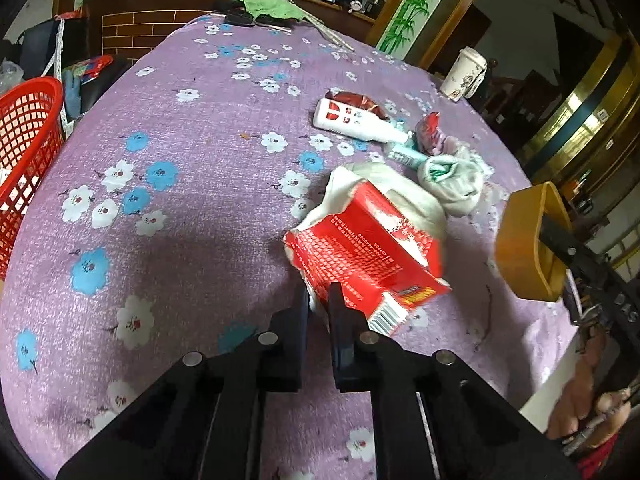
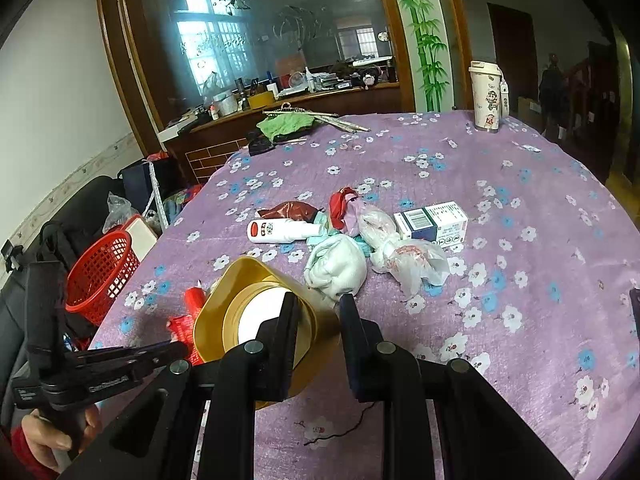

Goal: Collect trash
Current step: 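Grasp the red packaging with the left tool while the right tool grasps the gold cup, then carry the red packaging and gold cup to the wastebasket and release both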

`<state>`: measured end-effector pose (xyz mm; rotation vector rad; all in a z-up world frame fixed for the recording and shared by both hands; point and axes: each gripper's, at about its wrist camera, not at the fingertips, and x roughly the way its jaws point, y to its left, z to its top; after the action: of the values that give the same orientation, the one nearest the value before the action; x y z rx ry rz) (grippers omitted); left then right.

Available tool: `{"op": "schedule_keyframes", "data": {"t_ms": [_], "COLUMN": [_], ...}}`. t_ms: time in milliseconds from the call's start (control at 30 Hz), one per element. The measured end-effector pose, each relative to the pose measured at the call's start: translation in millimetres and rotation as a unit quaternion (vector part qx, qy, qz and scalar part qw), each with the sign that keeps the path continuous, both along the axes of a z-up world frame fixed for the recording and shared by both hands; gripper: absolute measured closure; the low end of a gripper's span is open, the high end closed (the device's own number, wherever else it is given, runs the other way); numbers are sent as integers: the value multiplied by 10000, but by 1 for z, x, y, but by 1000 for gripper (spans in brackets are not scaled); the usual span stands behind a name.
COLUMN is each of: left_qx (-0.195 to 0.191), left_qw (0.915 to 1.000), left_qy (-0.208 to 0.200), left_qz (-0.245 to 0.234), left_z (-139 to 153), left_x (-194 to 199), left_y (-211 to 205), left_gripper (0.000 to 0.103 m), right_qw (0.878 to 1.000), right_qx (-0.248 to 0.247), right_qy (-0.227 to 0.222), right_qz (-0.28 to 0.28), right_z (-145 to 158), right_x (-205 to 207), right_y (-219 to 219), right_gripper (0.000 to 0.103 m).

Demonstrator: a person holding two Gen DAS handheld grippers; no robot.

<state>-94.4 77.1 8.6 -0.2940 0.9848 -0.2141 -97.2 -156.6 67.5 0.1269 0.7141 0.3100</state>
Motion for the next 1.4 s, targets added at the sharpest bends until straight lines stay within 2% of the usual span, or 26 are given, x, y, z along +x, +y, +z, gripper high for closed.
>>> {"op": "schedule_keyframes", "data": {"t_ms": [133,267,333,533,800,867,933,1067,1200,1400], "left_qx": [15,262,354,449,277,250,245,364,578,709], "left_qw": [9998,9982,9977,9984,9996,9996,9996,9991,9968,9931], "left_qy": [-211,-531,-563,-347,-89,-48,-70,-207,-529,-905], "left_qz": [47,96,100,19,62,87,90,92,144,217], "left_z": [3,14,16,11,1,-2,-2,-1,7,26], "left_x": [-3,-8,-9,-2,10,13,15,16,7,-4], "left_y": [2,4,5,3,8,8,8,5,1,3], "left_gripper": [98,102,102,101,97,89,89,96,100,101], "right_qw": [10000,10000,10000,9999,9999,9999,9999,9998,9998,9999], "right_qx": [-12,-5,-23,-72,-97,-80,-90,-78,-75,-67], "right_qy": [15,21,25,70,95,103,99,140,138,81], "right_qz": [-1,8,18,54,82,80,92,108,105,92], "right_z": [-1,-1,-1,-4,-6,-7,-7,-10,-11,-10], "right_x": [1,1,1,3,5,5,5,5,5,3], "right_y": [1,2,4,9,11,10,10,12,12,11], "right_gripper": [81,81,81,81,81,81,81,81,81,81]}}
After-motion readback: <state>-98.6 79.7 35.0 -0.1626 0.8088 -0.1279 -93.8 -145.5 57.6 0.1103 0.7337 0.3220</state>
